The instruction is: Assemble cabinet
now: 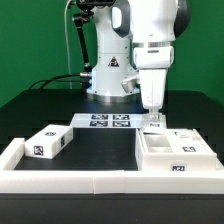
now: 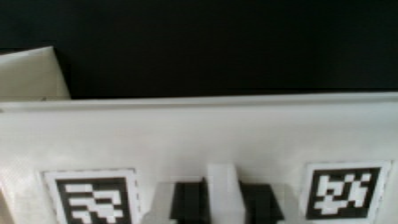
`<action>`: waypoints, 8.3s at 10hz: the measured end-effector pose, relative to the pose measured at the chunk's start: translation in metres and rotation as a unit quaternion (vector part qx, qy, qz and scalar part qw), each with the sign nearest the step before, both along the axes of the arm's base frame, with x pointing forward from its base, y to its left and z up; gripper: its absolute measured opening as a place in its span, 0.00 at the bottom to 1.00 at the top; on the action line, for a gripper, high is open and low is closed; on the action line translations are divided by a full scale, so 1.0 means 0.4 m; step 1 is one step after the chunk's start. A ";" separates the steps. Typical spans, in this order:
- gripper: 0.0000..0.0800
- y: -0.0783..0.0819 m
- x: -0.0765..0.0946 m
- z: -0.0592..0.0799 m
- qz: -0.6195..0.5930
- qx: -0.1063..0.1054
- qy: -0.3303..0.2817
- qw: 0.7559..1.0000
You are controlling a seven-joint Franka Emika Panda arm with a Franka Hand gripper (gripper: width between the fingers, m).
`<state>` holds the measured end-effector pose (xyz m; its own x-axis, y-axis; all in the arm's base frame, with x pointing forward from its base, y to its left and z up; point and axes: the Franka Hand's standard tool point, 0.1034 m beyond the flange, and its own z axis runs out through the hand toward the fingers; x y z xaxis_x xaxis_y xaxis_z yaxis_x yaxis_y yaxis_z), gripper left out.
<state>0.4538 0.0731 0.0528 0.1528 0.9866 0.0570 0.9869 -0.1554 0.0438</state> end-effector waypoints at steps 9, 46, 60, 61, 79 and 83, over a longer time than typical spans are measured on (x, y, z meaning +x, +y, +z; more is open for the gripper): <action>0.09 -0.031 0.011 0.003 0.017 -0.006 0.007 1.000; 0.09 -0.038 0.315 0.010 0.053 0.000 -0.002 0.999; 0.98 -0.031 0.208 0.075 -0.035 -0.005 -0.018 0.999; 1.00 -0.025 0.175 0.089 -0.071 0.002 -0.036 0.997; 1.00 0.018 0.067 0.013 -0.600 0.093 -0.001 0.794; 1.00 0.023 0.068 0.010 -0.663 0.104 0.008 0.741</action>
Offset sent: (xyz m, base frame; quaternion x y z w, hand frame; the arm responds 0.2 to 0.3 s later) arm 0.0000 0.0000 0.0000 0.0000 0.0000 0.0000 1.0000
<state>0.4809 0.0823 0.0567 0.9825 -0.0612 0.1757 -0.0389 -0.9911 -0.1275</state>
